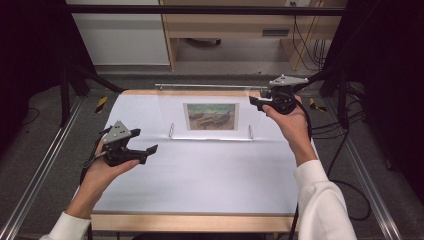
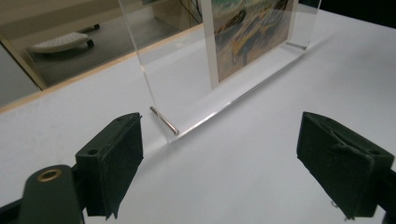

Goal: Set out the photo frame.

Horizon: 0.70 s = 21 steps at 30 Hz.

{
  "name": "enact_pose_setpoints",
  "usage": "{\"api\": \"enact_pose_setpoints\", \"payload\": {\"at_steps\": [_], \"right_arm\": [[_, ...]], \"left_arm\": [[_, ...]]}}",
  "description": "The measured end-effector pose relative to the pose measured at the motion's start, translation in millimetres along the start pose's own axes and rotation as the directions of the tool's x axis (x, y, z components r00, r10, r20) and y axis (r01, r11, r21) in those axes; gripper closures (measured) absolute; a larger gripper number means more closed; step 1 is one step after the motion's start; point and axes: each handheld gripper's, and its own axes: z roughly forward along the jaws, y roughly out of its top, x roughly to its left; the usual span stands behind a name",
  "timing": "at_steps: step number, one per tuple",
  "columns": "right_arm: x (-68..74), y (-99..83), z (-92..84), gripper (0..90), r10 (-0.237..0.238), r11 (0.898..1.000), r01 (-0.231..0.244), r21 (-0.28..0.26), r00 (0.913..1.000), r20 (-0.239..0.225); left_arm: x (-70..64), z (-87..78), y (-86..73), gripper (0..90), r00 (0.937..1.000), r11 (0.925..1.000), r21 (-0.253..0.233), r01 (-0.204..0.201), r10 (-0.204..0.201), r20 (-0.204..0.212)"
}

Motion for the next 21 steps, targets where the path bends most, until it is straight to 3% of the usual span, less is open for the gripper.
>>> {"api": "enact_pose_setpoints", "payload": {"at_steps": [21], "right_arm": [[-3.8,3.1,10.1,47.3,0.041,0.999,-0.041,0.001,0.9986,0.033]], "left_arm": [[10.4,14.7,-36.6,13.8,0.9988,0.9941,0.105,0.027,-0.023,-0.043]]}}
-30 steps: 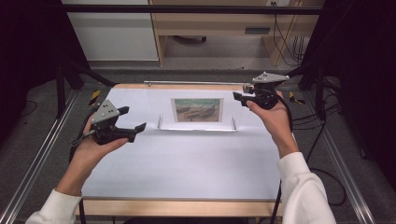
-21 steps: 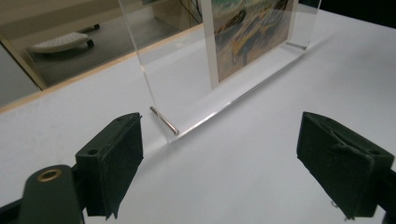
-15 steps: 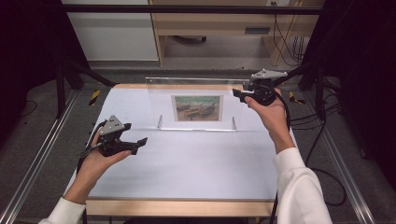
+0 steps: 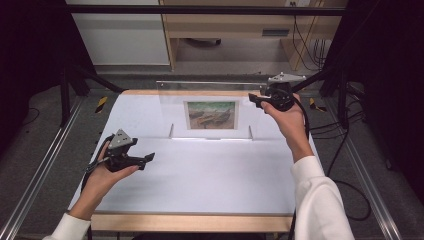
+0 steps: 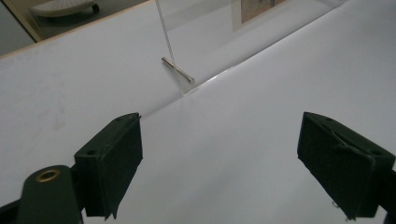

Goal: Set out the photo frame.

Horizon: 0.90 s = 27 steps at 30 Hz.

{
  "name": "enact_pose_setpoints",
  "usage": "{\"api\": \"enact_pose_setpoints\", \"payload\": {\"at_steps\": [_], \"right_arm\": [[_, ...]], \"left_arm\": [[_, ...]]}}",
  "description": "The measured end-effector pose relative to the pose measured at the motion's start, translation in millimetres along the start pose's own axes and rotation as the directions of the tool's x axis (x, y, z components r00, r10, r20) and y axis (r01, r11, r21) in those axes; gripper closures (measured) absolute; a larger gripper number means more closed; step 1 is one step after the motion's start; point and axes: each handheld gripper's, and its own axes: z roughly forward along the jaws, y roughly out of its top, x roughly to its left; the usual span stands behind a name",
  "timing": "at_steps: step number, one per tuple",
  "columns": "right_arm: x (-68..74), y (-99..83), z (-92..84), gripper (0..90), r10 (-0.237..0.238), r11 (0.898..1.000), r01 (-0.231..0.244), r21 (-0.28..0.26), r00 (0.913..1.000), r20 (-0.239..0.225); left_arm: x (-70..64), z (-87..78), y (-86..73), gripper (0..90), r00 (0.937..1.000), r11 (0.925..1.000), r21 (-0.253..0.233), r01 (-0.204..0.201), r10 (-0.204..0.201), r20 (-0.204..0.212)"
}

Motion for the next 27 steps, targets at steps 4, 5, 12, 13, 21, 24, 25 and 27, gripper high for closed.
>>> {"api": "enact_pose_setpoints", "payload": {"at_steps": [4,5,12,13,21,24,25,27], "right_arm": [[-0.3,-0.1,1.3,46.7,-0.005,1.0,0.005,-0.002,1.0,0.005],[-0.3,-0.1,1.5,46.6,-0.005,1.0,0.005,-0.002,1.0,0.006],[1.3,0.4,3.2,45.0,0.005,1.0,-0.005,-0.003,0.9999,0.016],[1.3,0.3,3.3,45.1,0.006,1.0,-0.006,-0.003,0.9998,0.016],[2.2,0.4,4.2,37.0,0.004,1.0,-0.004,0.006,0.9995,0.032],[1.8,0.2,4.1,27.7,0.006,1.0,-0.007,0.017,0.9989,0.046],[1.6,0.0,4.4,25.0,0.008,1.0,-0.009,0.023,0.9986,0.052],[1.3,-0.5,3.8,22.2,-0.003,0.999,0.0,0.042,0.9977,0.068]], "left_arm": [[0.1,1.6,-6.5,13.8,1.0,0.9999,0.015,-0.001,0.001,-0.004],[0.5,1.7,-7.5,13.8,1.0,0.9998,0.017,-0.003,0.003,-0.008],[1.3,1.7,-13.9,13.8,1.0,0.9995,0.031,0.004,-0.004,-0.007],[1.4,1.5,-14.4,13.8,0.9999,0.9995,0.033,0.006,-0.006,-0.008],[1.7,1.3,-15.9,12.9,0.9999,0.9991,0.043,0.005,-0.005,-0.014],[1.2,2.0,-16.1,12.3,0.9999,0.9987,0.051,0.007,-0.007,-0.012],[0.9,2.3,-16.2,12.1,0.9999,0.9985,0.055,0.008,-0.007,-0.011],[0.4,3.2,-16.3,11.4,0.9998,0.9978,0.066,0.006,-0.005,-0.017]]}}
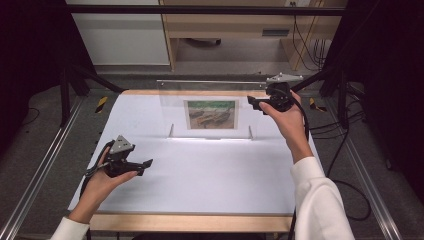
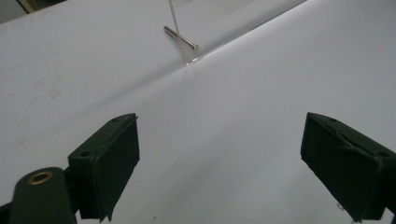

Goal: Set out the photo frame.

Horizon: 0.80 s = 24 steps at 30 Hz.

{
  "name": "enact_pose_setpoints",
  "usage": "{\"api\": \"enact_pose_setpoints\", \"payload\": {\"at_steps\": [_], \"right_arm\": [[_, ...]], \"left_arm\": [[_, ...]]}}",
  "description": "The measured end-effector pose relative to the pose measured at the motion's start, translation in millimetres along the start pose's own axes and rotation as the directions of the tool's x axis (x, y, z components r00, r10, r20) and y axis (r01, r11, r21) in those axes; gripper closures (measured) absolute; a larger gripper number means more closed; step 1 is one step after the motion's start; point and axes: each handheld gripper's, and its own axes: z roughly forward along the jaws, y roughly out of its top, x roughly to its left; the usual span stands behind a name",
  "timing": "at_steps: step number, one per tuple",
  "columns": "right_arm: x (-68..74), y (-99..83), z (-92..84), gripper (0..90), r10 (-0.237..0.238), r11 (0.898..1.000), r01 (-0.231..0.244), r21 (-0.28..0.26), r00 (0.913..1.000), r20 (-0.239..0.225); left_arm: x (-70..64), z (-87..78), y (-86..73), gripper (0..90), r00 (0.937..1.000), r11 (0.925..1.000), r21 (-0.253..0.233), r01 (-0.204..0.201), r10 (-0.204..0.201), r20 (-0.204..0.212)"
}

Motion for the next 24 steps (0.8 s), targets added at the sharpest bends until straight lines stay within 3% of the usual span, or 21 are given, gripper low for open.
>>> {"api": "enact_pose_setpoints", "payload": {"at_steps": [8,13,24], "right_arm": [[-0.5,-1.4,-13.7,9.3,0.004,0.999,-0.004,0.042,1.0,0.003],[2.4,-1.8,-28.9,7.9,0.001,0.999,-0.002,0.043,1.0,0.009],[7.1,-10.8,-57.1,6.6,0.027,0.999,-0.028,0.025,0.9993,0.027]], "left_arm": [[-3.9,2.2,-0.6,9.3,1.0,0.9998,0.02,0.007,-0.007,-0.002],[-9.0,3.9,-1.6,8.7,0.9999,0.9993,0.036,-0.013,0.013,-0.005],[-12.2,1.6,-7.4,8.1,0.9997,0.9995,0.023,0.019,-0.019,-0.015]]}}
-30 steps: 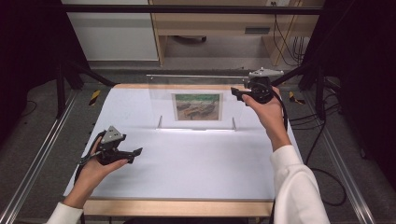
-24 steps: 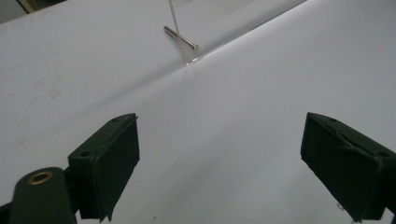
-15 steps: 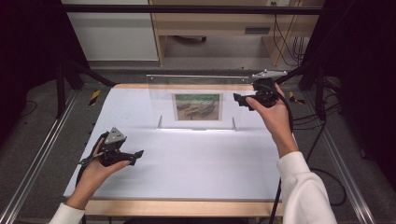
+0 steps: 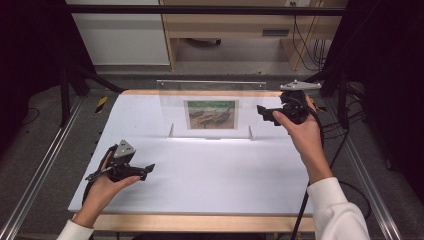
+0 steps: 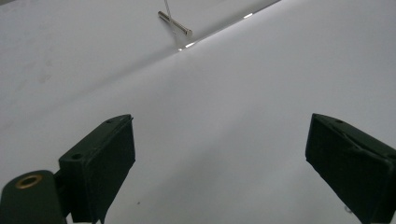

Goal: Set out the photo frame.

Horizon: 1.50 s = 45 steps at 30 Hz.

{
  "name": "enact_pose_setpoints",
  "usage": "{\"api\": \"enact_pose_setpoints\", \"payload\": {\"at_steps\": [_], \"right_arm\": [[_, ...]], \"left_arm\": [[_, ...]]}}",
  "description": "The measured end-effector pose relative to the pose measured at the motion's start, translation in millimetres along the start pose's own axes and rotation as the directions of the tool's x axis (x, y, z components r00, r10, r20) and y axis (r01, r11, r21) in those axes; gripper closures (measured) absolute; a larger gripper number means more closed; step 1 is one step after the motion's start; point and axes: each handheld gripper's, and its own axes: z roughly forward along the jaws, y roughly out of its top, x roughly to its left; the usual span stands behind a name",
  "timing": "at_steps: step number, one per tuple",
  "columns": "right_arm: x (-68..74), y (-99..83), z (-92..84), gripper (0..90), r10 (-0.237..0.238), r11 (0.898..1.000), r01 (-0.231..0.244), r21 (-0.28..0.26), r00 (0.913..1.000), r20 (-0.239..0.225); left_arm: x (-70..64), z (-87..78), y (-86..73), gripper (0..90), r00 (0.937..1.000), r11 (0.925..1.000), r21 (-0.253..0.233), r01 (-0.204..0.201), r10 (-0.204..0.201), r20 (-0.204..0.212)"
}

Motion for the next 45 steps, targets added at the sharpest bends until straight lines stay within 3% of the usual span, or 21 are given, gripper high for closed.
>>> {"api": "enact_pose_setpoints", "payload": {"at_steps": [12,23,45], "right_arm": [[6.6,-24.8,-25.0,6.2,-0.007,1.0,0.007,-0.005,0.9999,-0.014],[11.5,-52.5,-39.9,6.4,-0.018,1.0,0.018,0.006,0.9998,0.005],[17.4,-105.7,-41.7,6.4,-0.006,0.998,0.004,0.064,0.9996,0.026]], "left_arm": [[3.5,-6.1,-7.4,7.7,0.9998,0.9998,0.013,0.012,-0.012,-0.015],[5.8,-8.0,-12.2,7.2,0.9994,0.9997,0.016,0.02,-0.02,-0.027],[8.0,-8.8,-18.4,6.3,0.9991,0.9993,0.024,0.029,-0.029,-0.032]]}}
